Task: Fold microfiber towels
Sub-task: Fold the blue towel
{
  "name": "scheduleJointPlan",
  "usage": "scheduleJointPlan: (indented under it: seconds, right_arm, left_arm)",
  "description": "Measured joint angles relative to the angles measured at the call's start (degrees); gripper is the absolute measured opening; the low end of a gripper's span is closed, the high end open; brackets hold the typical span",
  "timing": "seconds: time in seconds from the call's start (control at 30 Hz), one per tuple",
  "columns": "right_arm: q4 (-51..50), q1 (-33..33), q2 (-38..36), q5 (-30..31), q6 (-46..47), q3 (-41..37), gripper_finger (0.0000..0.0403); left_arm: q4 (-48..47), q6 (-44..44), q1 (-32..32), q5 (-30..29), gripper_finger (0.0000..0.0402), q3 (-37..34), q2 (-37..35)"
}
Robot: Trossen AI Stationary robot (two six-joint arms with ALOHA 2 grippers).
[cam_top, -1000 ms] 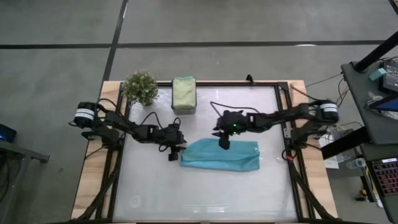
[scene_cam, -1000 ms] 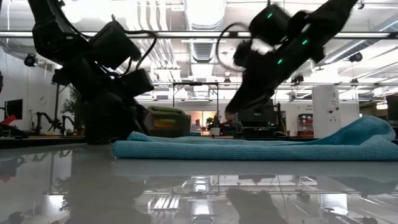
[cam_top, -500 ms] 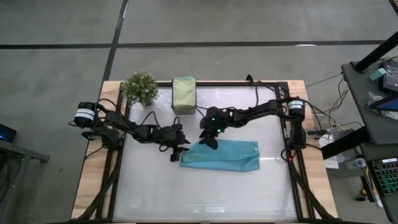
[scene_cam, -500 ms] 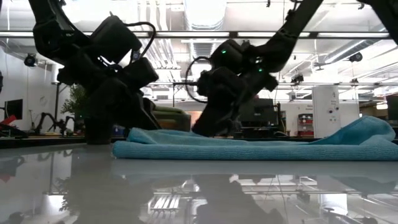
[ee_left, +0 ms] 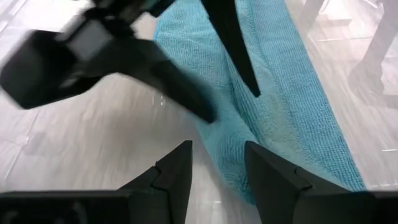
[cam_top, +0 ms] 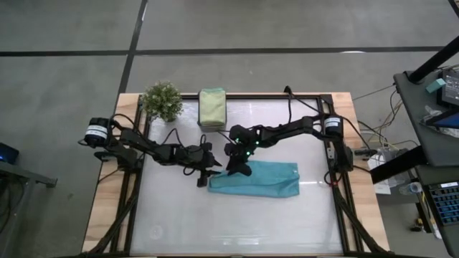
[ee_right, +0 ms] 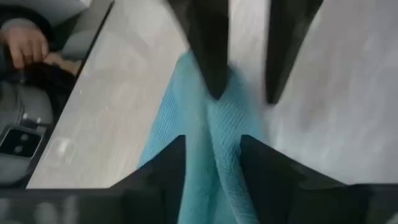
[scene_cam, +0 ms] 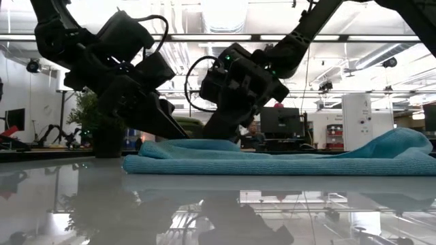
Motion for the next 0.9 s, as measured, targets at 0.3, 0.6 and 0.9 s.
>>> scheduleJointPlan:
  seconds: [0.3, 0.6, 0.9]
  right_arm:
    - [-2.43, 3.95, -0.06, 0.23, -1.47, -0.27, 0.0032]
    - [-2.55, 7.68, -0.12, 6.49, -1.44, -0.48, 0.0009]
    - [-2.69, 8.72, -0.59, 8.62, -1.01, -0.57, 0.0009]
  left_arm:
    - [0.0, 0.05, 0.0, -0.03, 0.0132, -0.04, -0.04]
    - [0.05, -5.43, -0.02, 1.17, 0.0132, 0.13, 0.43]
    - [0.11, -9.49, -0.55, 8.57, 0.0132, 2.77, 6.23]
